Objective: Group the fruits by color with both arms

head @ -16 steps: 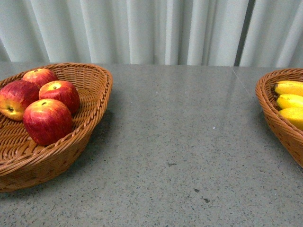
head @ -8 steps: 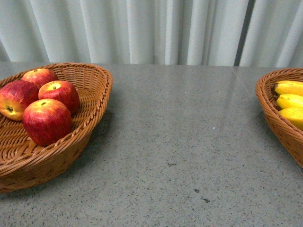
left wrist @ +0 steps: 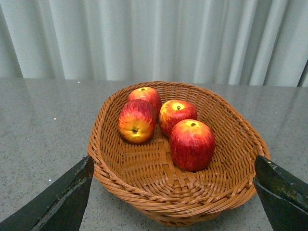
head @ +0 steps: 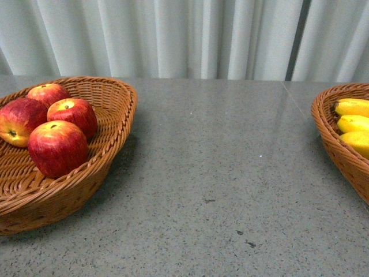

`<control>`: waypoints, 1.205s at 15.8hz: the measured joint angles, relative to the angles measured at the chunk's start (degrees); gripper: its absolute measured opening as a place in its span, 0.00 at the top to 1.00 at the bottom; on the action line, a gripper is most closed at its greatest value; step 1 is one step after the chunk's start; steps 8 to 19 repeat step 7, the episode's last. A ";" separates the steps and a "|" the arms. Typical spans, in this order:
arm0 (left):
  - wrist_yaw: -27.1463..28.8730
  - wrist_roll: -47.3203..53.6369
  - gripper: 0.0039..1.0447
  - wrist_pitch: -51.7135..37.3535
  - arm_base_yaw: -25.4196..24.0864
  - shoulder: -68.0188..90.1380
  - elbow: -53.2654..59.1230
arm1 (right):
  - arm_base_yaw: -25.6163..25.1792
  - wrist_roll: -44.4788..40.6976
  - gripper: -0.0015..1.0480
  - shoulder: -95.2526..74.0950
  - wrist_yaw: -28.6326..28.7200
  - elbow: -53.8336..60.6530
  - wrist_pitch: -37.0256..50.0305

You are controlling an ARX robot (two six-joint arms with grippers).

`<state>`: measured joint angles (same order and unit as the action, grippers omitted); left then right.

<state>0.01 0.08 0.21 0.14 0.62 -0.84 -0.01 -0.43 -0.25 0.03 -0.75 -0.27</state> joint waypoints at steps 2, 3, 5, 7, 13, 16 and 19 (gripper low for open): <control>0.00 0.00 0.06 0.00 0.00 0.00 0.00 | 0.00 0.00 0.06 -0.02 -0.02 0.00 0.00; 0.00 0.00 0.06 0.00 0.00 0.00 0.00 | 0.00 0.00 0.06 -0.02 -0.02 0.00 0.00; 0.02 -0.02 0.06 0.00 0.00 0.00 0.00 | 0.00 0.00 0.06 -0.02 0.00 0.00 0.00; 0.00 0.00 0.06 0.00 0.00 0.00 0.00 | 0.00 0.00 0.06 -0.02 0.00 0.00 0.00; 0.00 0.00 0.06 0.00 0.00 0.00 0.00 | 0.00 0.00 0.06 -0.02 0.00 0.00 0.00; 0.00 0.00 0.06 0.00 0.00 0.00 0.00 | 0.00 0.00 0.06 -0.02 0.00 0.00 0.00; 0.00 0.00 0.06 0.00 0.00 0.00 0.00 | 0.00 0.00 0.06 -0.02 0.00 0.00 0.00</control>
